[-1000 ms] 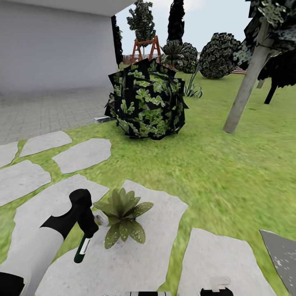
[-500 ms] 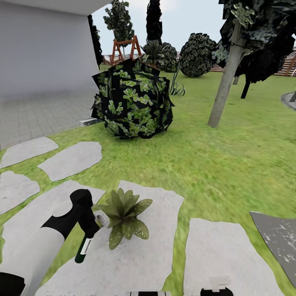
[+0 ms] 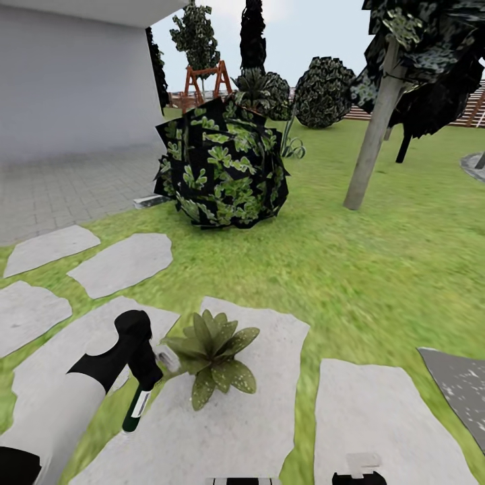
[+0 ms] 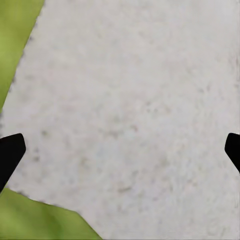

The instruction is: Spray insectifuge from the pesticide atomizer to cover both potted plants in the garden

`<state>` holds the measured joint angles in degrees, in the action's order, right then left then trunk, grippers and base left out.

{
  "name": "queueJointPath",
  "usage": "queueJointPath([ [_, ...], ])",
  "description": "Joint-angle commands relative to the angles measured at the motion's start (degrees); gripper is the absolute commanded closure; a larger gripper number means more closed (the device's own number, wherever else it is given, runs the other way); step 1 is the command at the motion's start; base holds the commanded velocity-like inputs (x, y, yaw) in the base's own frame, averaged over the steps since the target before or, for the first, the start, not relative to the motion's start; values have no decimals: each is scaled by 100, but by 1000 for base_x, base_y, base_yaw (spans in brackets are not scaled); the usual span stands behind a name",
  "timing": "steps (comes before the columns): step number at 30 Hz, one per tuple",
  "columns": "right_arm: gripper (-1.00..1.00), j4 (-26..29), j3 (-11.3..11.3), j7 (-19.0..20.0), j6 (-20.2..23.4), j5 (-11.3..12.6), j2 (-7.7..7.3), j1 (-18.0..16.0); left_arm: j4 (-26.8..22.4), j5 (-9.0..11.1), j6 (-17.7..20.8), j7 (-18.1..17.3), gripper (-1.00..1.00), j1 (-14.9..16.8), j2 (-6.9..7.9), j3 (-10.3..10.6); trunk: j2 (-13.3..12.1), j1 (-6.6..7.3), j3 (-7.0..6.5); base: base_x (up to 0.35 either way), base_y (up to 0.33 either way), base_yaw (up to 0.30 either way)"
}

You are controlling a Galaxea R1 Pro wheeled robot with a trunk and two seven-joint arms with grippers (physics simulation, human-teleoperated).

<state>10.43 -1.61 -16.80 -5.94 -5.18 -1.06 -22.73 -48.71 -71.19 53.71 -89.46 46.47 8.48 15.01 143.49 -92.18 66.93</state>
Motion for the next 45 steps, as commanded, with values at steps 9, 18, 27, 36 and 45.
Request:
queueJointPath([
  [9,-100,-6,-15,-34,5,-53,1,-4,-7,-44,56,-54,100,-6,7,33,2,-1,5,142,125,-89],
  [18,-100,-6,-15,-34,5,-53,1,-4,-14,-53,69,-54,100,2,63,-39,2,-1,5,-80,42,-294],
  [27,-100,-6,-15,-34,5,-53,1,-4,-16,-56,91,-54,100,10,67,-50,2,-1,5,-253,224,-298],
  [36,-100,-6,-15,-34,5,-53,1,-4,-7,-61,96,-54,100,-17,112,-69,2,-1,5,-21,179,-139],
  [45,-100,-6,-21,-34,5,-53,1,-4,-7,-5,95,-54,100,-257,290,-84,2,-1,5,0,2,-1],
])
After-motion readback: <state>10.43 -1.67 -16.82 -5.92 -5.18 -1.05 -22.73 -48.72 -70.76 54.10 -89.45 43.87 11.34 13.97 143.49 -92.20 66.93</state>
